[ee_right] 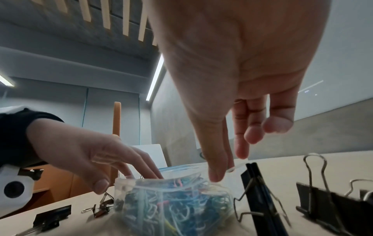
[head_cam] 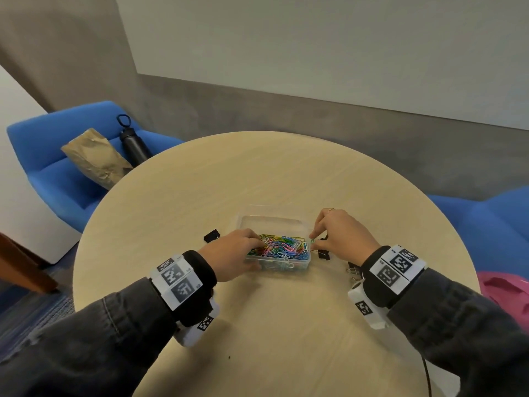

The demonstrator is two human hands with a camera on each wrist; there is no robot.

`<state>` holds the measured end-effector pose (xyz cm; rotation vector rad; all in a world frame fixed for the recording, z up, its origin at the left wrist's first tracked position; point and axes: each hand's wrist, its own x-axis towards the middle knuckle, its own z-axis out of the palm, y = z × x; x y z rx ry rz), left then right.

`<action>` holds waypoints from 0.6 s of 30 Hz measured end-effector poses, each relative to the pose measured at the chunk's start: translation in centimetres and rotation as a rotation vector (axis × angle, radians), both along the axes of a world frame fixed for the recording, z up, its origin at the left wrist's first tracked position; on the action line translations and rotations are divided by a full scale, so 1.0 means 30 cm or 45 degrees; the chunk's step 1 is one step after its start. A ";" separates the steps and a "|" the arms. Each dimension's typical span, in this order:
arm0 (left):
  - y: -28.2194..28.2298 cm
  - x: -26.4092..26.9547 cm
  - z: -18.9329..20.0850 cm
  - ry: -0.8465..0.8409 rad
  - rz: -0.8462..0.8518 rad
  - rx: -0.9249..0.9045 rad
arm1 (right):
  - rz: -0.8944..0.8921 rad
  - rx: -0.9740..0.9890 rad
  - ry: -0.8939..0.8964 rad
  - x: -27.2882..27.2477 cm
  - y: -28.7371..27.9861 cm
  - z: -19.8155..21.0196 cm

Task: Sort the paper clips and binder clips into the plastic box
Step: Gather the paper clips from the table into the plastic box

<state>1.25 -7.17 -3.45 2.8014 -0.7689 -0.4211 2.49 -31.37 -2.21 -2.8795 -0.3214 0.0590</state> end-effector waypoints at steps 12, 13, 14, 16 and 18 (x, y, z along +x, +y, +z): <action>-0.022 -0.025 0.029 -0.173 -0.057 0.001 | 0.312 0.070 0.031 -0.041 0.065 0.017; -0.017 -0.027 0.036 -0.272 -0.024 0.023 | 0.346 0.012 0.065 -0.047 0.069 0.006; -0.015 -0.031 0.041 -0.339 -0.019 0.082 | 0.377 -0.064 0.108 -0.052 0.075 -0.006; -0.015 -0.044 0.041 -0.361 -0.053 0.256 | 0.412 -0.157 0.162 -0.059 0.085 -0.019; -0.018 -0.048 0.037 -0.347 -0.054 0.314 | 0.414 -0.120 0.126 -0.059 0.085 -0.018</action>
